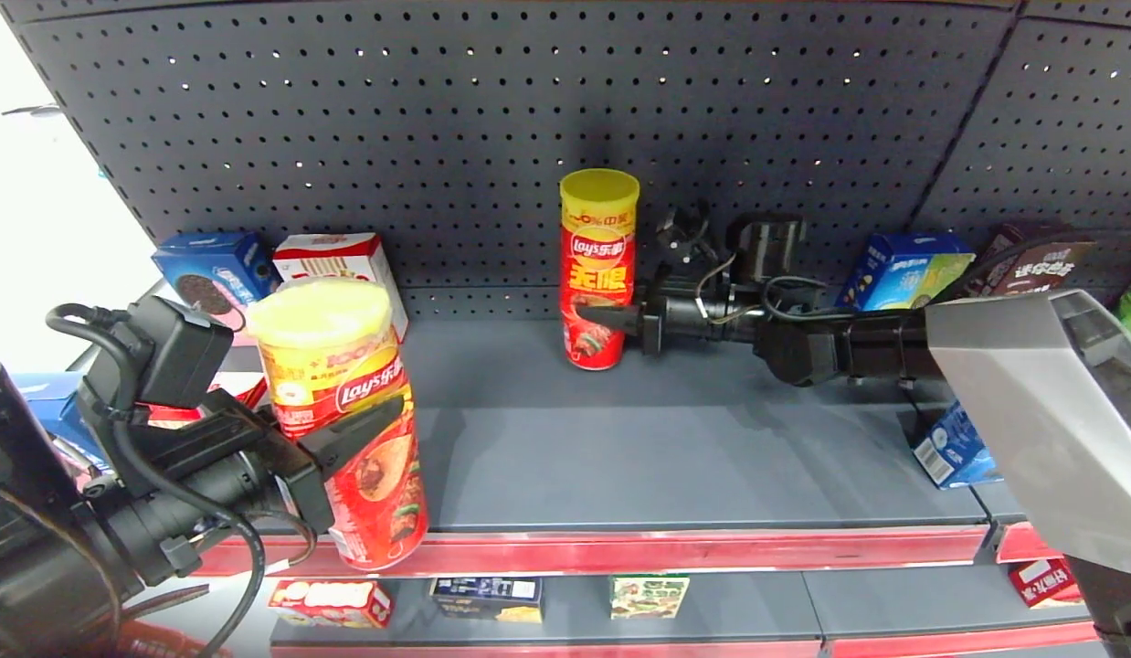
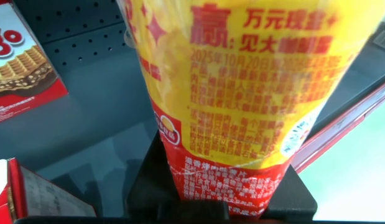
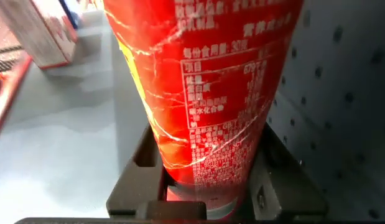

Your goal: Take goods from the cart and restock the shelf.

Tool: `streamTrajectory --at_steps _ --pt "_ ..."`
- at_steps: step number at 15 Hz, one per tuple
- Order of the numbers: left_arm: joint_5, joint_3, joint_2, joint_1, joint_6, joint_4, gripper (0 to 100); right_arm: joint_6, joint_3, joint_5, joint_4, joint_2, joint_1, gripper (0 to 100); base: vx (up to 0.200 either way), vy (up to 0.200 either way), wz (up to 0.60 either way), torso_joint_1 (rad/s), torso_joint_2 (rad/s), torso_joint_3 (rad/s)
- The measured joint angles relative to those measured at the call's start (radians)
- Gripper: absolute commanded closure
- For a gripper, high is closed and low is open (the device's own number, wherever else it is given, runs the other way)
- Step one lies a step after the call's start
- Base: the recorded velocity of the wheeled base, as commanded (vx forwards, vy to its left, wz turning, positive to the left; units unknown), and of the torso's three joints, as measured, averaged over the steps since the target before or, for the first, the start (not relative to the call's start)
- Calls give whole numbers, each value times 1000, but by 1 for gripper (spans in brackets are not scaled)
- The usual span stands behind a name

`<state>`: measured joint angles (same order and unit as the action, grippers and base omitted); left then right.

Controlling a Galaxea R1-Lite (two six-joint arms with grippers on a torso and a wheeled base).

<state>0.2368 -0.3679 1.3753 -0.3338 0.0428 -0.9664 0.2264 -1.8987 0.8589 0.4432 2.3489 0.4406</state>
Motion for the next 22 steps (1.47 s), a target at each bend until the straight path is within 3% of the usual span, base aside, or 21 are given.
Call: streamTrajectory --at_steps 5,13,17,22 --pt "0 0 -3 1 0 0 100 3 293 23 80 -167 25 100 0 0 0 0 0 0" --pt "0 -2 -3 3 0 1 100 3 900 20 435 -427 65 100 0 0 0 0 0 0" --pt "-1 0 -3 5 0 3 100 9 1022 20 507 -456 60 100 0 0 0 0 0 0" --pt "-2 7 -3 7 0 2 100 12 1035 23 525 -423 33 100 0 0 0 0 0 0"
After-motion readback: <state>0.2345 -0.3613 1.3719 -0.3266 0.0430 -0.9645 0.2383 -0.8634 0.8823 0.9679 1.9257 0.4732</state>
